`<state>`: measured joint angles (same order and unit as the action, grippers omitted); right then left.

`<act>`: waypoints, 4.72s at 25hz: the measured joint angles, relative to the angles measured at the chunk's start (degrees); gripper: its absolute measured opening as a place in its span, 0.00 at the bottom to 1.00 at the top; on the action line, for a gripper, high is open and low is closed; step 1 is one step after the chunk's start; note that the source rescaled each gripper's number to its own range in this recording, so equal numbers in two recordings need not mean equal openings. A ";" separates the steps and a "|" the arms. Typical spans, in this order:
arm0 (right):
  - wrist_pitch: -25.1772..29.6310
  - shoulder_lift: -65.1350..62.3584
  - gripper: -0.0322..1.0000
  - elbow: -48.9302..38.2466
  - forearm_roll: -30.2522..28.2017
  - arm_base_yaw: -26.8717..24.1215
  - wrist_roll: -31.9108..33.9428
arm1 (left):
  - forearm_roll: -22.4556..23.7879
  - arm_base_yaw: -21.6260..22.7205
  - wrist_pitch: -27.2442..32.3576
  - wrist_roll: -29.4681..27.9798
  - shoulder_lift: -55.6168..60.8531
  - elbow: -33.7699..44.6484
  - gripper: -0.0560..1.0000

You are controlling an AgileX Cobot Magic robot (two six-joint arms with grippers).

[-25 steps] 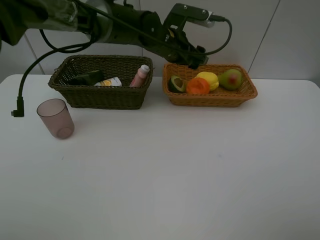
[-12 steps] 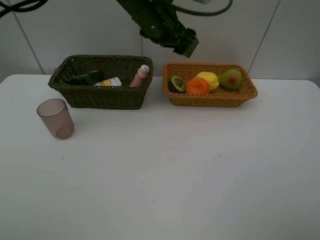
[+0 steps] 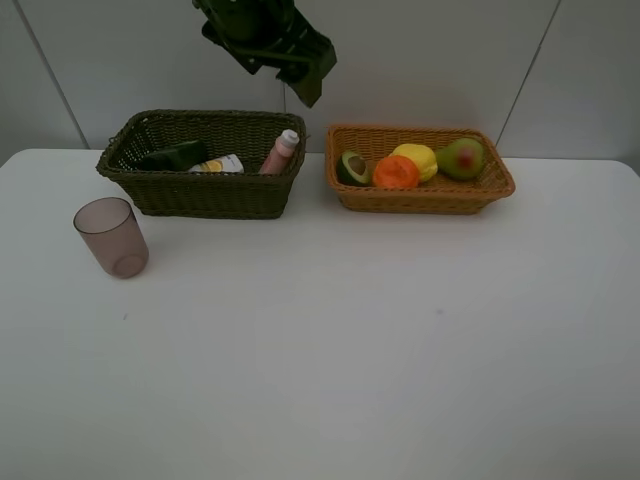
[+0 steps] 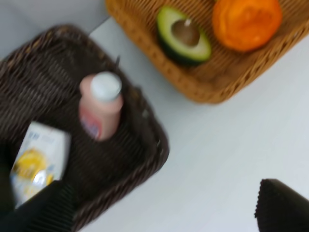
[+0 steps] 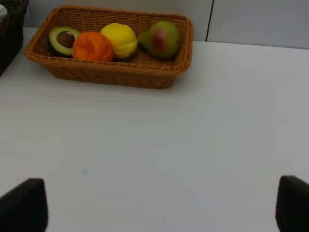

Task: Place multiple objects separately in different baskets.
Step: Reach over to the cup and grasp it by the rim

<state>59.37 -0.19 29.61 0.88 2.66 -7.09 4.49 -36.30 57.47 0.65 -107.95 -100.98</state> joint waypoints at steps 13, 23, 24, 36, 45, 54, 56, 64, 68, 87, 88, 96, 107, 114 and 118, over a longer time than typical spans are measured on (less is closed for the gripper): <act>0.00 0.00 1.00 0.00 0.00 0.00 0.00 | 6.88 0.11 12.13 -2.89 4.96 0.00 1.00; 0.00 0.00 1.00 0.00 0.00 0.00 0.00 | 8.95 2.40 12.09 -4.87 10.55 9.25 1.00; 0.00 0.00 1.00 0.00 -0.06 0.00 0.00 | 9.03 2.92 12.12 -4.93 11.26 10.81 1.00; 0.00 0.00 1.00 0.00 -0.06 0.00 0.00 | 8.35 11.21 6.71 -6.19 17.69 28.50 1.00; 0.00 0.00 1.00 0.00 -0.06 0.00 0.00 | 6.67 13.86 -5.56 -6.19 17.69 36.53 1.00; 0.00 0.00 1.00 0.00 -0.01 0.00 0.00 | 5.26 16.03 -11.10 -6.12 14.87 39.16 1.00; 0.00 0.00 1.00 0.00 -0.01 0.00 0.00 | 5.26 16.11 -12.21 -6.00 13.25 39.30 1.00; 0.00 0.00 1.00 0.00 -0.01 0.00 0.00 | 5.24 16.25 -14.67 -6.00 7.65 39.29 1.00; 0.00 0.00 1.00 0.00 -0.01 0.00 0.00 | 5.07 17.26 -15.58 -5.96 6.20 39.29 1.00; 0.00 0.00 1.00 0.00 -0.06 0.00 0.00 | 3.76 19.01 -18.18 -4.20 0.36 39.29 1.00; 0.00 0.00 1.00 0.00 -0.06 0.00 0.00 | 3.71 19.01 -18.18 -4.20 0.23 39.29 1.00; 0.00 0.00 1.00 0.00 -0.06 0.00 0.00 | 3.39 19.01 -17.43 -3.36 -0.14 39.29 1.00; 0.00 0.00 1.00 0.00 -0.01 0.00 0.00 | 2.91 19.01 -17.27 -3.16 -0.14 39.29 0.34; 0.00 0.00 1.00 0.00 -0.01 0.00 0.00 | 2.67 19.01 -17.08 -3.16 -0.14 39.29 0.05; 0.00 0.00 1.00 0.00 -0.01 0.00 0.00 | 2.72 19.01 -17.08 -3.16 -0.14 39.29 0.05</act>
<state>59.37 -0.19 29.61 0.87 2.66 -7.09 7.21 -17.28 40.39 -2.51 -108.10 -61.68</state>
